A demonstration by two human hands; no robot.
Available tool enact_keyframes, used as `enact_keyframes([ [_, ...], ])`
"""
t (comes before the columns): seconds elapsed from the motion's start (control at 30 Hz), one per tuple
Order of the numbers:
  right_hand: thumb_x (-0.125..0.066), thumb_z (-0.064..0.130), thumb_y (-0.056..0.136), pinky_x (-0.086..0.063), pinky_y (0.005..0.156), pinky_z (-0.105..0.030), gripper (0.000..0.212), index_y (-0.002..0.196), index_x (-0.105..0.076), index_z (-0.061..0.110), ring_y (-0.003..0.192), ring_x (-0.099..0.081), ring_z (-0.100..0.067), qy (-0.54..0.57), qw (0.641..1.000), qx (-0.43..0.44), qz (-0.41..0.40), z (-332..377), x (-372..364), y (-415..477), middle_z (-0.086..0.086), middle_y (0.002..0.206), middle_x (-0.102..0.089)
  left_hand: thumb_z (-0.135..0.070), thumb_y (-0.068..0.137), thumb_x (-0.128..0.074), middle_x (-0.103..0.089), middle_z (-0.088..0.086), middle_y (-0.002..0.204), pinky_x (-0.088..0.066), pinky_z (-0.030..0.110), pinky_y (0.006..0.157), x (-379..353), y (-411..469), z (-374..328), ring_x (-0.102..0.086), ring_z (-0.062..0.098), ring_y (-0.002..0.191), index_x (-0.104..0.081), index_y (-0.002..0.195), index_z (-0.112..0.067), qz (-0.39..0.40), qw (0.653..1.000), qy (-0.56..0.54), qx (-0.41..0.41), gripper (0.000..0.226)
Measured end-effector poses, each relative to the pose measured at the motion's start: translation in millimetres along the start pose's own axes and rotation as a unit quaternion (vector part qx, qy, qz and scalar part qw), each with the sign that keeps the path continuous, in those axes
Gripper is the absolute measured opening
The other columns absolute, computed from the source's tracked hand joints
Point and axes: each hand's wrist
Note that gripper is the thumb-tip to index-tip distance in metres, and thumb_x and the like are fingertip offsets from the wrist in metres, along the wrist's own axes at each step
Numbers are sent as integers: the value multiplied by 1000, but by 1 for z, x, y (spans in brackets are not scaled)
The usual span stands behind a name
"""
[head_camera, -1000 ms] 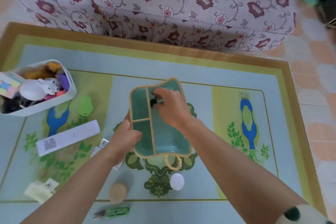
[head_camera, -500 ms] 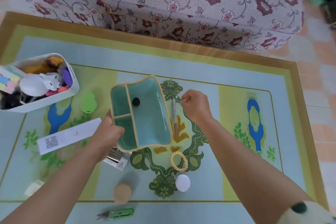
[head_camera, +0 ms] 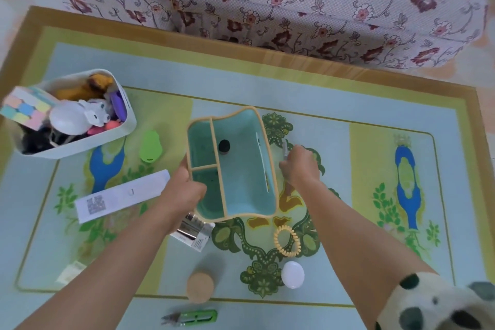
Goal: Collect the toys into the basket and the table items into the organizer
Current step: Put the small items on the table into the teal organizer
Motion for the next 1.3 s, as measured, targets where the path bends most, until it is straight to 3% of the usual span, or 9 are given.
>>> enact_keyframes([
  [0.1, -59, 17, 86, -46, 61, -33, 13, 95, -55, 7, 74, -58, -23, 134, 987, 42, -80, 10, 33, -10, -5, 84, -61, 22, 79, -36, -62, -3, 96, -48, 31, 67, 0, -5, -3, -58, 13, 90, -39, 137, -22, 7, 1000, -2, 2, 73],
  [0.23, -62, 8, 80, -41, 54, -17, 9, 85, -55, 5, 58, -50, -9, 289, 920, 181, -194, 41, 92, -45, 6, 66, -54, 20, 80, -36, -61, -7, 97, -45, 26, 63, -4, -15, -12, -56, 6, 88, -41, 132, -28, 18, 1000, -1, -5, 71],
  [0.37, -63, 1, 76, -47, 54, -32, 12, 81, -53, 3, 59, -60, -19, 408, 849, 316, -111, 79, 117, -83, -15, 70, -63, 19, 76, -37, -63, -1, 98, -49, 30, 67, -10, -27, -18, -61, 14, 92, -42, 122, -31, 33, 999, -11, -7, 68],
  [0.5, -62, 1, 80, -55, 63, -37, 9, 81, -54, 5, 66, -69, -22, 326, 857, 399, -24, 109, 101, -106, -8, 69, -66, 16, 71, -34, -65, 3, 97, -54, 40, 80, -14, -35, -21, -63, 22, 93, -44, 123, -30, 21, 1000, 9, -21, 70],
  [0.63, -62, 11, 83, -47, 72, -37, 4, 81, -60, 9, 76, -56, -20, 142, 872, 462, -79, 118, 72, -106, 0, 78, -63, -1, 67, -39, -68, 4, 109, -53, 41, 84, -8, -51, -19, -64, 23, 103, -48, 127, -29, 36, 999, -12, -27, 67],
  [0.8, -69, 17, 80, -42, 76, -31, 7, 81, -68, 11, 89, -49, -23, 51, 872, 477, -100, 126, 48, -103, -3, 91, -57, -24, 58, -48, -66, -3, 117, -51, 50, 95, 5, -65, -9, -63, 19, 109, -48, 124, -36, 26, 998, -45, -27, 67],
  [0.9, -70, 20, 80, -40, 78, -28, 8, 85, -69, 13, 92, -49, -20, 23, 871, 483, -86, 134, 41, -106, -1, 94, -57, -21, 60, -48, -66, -5, 117, -51, 48, 95, 12, -72, -4, -62, 17, 110, -47, 124, -35, 24, 997, -62, -32, 66],
  [1.13, -68, 28, 82, -41, 81, -26, 20, 98, -66, 16, 99, -49, -15, 14, 868, 494, -57, 160, 27, -130, 3, 100, -56, -6, 57, -42, -66, -12, 106, -51, 28, 75, 45, -90, 22, -62, 9, 102, -50, 102, -45, 11, 991, -127, -44, 60],
  [1.3, -64, 27, 86, -43, 78, -26, 15, 93, -67, 14, 92, -51, -14, 47, 861, 503, -58, 180, 19, -160, 3, 93, -58, 8, 66, -42, -67, -6, 107, -50, 31, 72, 85, -101, 47, -62, 19, 104, -48, 126, -34, -19, 987, -156, -36, 73],
])
Point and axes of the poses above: each hand's wrist, its own y-axis towards the middle knuckle, its own x-axis out of the back of the hand, z = x × y
